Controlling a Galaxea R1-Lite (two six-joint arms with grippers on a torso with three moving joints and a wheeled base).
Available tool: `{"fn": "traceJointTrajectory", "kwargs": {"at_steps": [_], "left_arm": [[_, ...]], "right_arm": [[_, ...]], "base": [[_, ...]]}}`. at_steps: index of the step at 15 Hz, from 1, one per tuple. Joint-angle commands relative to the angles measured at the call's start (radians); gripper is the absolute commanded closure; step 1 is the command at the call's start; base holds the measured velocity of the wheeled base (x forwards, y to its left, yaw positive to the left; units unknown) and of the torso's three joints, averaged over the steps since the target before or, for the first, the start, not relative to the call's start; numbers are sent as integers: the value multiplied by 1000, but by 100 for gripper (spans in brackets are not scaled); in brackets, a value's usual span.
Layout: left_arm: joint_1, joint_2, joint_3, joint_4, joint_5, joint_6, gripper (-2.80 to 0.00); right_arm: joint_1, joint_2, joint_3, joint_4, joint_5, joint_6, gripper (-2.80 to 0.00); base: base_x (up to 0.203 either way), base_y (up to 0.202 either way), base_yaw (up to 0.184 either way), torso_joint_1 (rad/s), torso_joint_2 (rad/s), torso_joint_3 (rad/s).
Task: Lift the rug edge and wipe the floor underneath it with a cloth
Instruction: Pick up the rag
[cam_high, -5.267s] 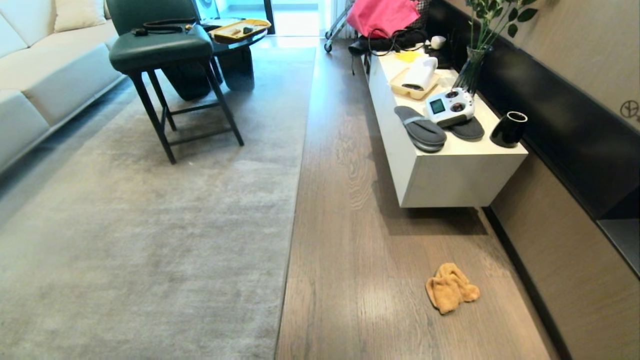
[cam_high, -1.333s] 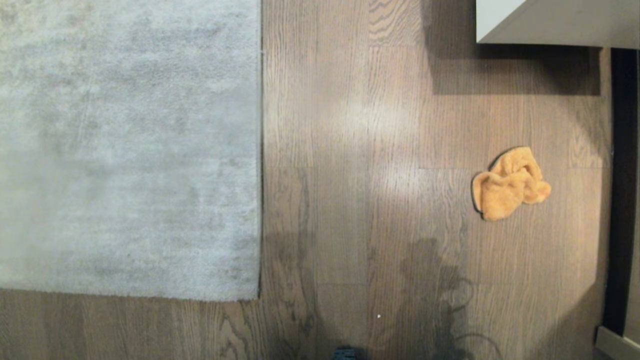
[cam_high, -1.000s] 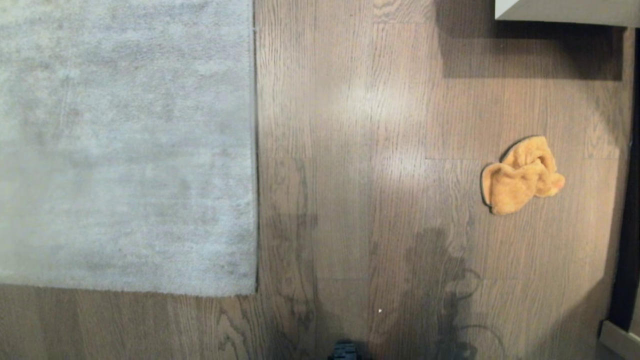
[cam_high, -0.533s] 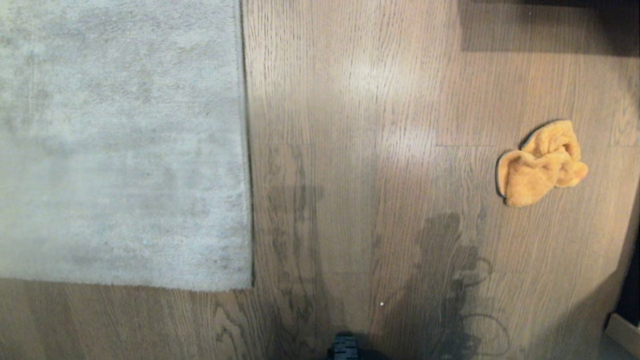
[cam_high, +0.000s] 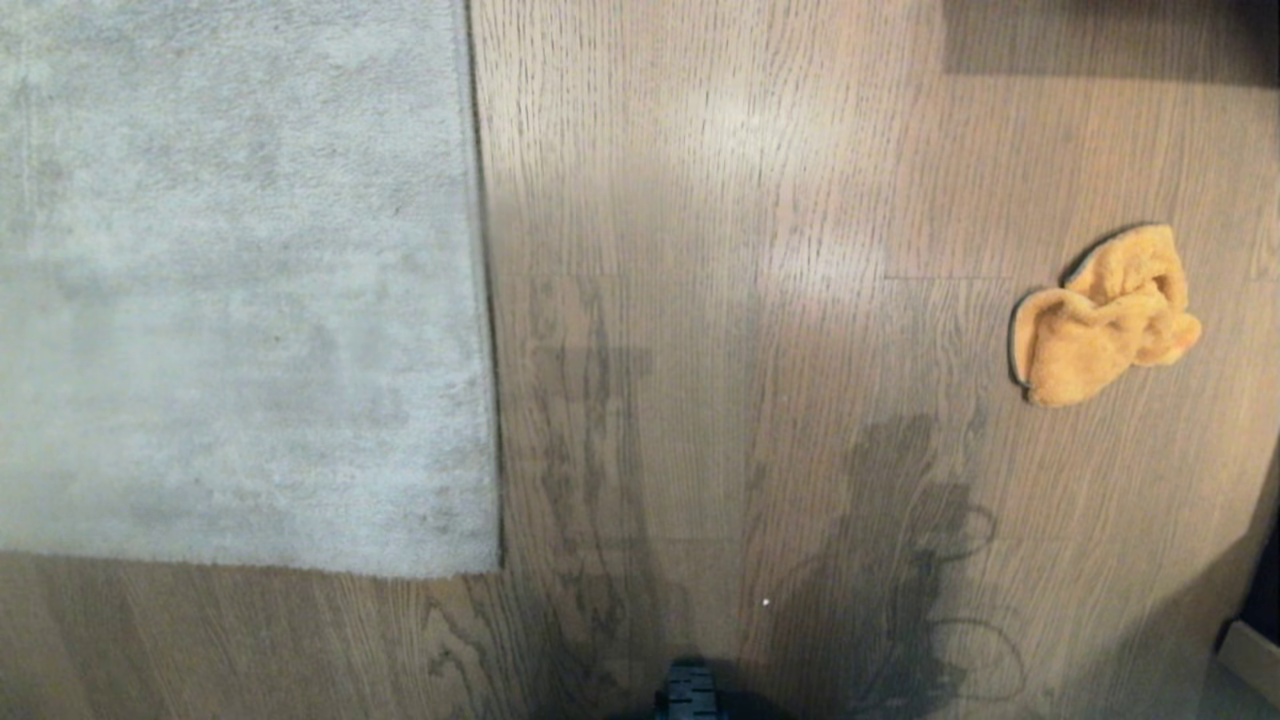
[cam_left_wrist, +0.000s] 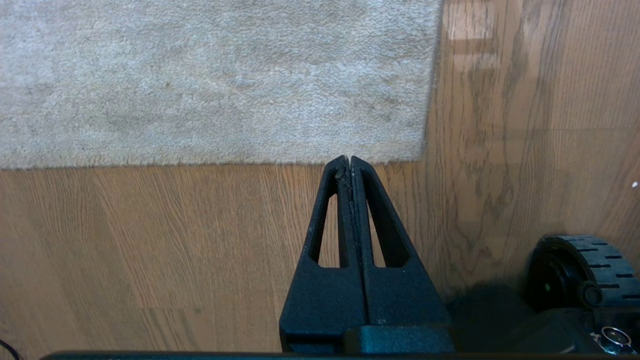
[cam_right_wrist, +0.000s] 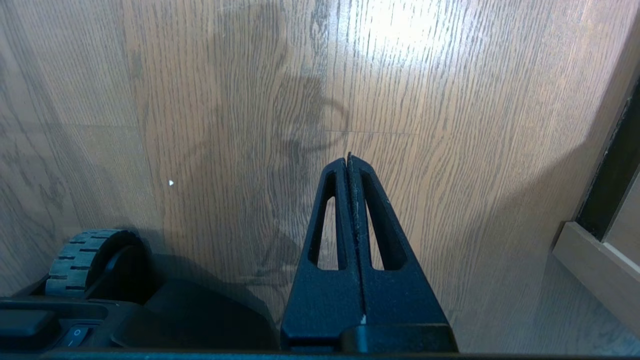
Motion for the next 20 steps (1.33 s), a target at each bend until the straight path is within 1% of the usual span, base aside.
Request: {"fn": "traceJointTrajectory", "kwargs": {"at_steps": [1, 20], "left_arm": [[-1, 0, 0, 2, -2, 0, 0], [-1, 0, 0, 0, 0, 2, 0]], "right_arm": [[0, 0, 0, 0, 1, -1, 0], [0, 0, 0, 0, 1, -1, 0]], "base": [[0, 0, 0, 0, 0, 0], [0, 0, 0, 0, 0, 0]]}}
